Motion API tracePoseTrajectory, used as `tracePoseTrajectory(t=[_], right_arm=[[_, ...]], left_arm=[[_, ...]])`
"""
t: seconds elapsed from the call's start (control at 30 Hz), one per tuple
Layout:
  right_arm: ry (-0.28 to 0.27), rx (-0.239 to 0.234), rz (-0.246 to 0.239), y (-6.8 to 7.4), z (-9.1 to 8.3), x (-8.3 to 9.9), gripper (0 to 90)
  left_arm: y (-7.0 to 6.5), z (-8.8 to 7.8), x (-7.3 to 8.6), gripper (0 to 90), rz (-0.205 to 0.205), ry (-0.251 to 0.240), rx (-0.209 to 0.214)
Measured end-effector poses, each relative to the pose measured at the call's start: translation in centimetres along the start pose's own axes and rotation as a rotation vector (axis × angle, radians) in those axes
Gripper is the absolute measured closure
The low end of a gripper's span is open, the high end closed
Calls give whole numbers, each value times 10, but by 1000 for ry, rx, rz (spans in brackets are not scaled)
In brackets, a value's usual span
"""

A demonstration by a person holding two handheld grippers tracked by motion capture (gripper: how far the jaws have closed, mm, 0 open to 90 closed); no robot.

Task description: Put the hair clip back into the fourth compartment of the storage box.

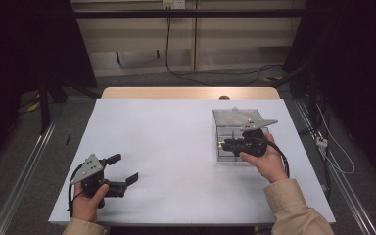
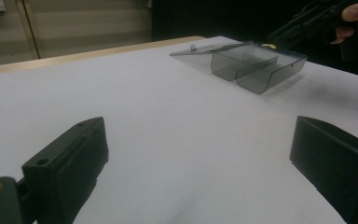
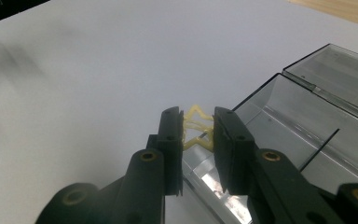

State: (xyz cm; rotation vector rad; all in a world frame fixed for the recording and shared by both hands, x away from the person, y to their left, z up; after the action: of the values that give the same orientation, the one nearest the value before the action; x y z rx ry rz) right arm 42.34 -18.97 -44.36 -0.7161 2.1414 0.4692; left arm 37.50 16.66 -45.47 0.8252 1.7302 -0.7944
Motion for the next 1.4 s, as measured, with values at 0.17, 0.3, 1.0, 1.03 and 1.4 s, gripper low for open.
tracePoseTrajectory(t=[0.17,0.3,1.0,1.03,1.4], right_arm=[[-3,9,4,-4,0,0,735],[3,19,6,-6,1,1,735],[12,43,9,-13,6,5,735],[13,43,7,-13,6,5,734],[27,56,13,-16,10,8,734]], left_arm=[[0,0,0,41,-3,0,-2],[0,0,0,41,-3,0,-1],[0,0,1,41,-1,1,0],[0,0,1,41,-2,1,-1],[-1,1,1,41,-6,1,1]])
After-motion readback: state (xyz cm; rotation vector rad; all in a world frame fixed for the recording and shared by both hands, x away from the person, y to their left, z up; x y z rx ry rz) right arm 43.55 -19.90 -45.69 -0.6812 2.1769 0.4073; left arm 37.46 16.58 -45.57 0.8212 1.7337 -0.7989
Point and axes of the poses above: each handheld gripper's, and its own axes: z roughly forward along the jaws, x roughly out of its underside, y roughly to its left, the point moved 8 cm from there along z, roughly forward along the jaws, and after that the axes turned 5 degrees about x, right-handed, at the moved point
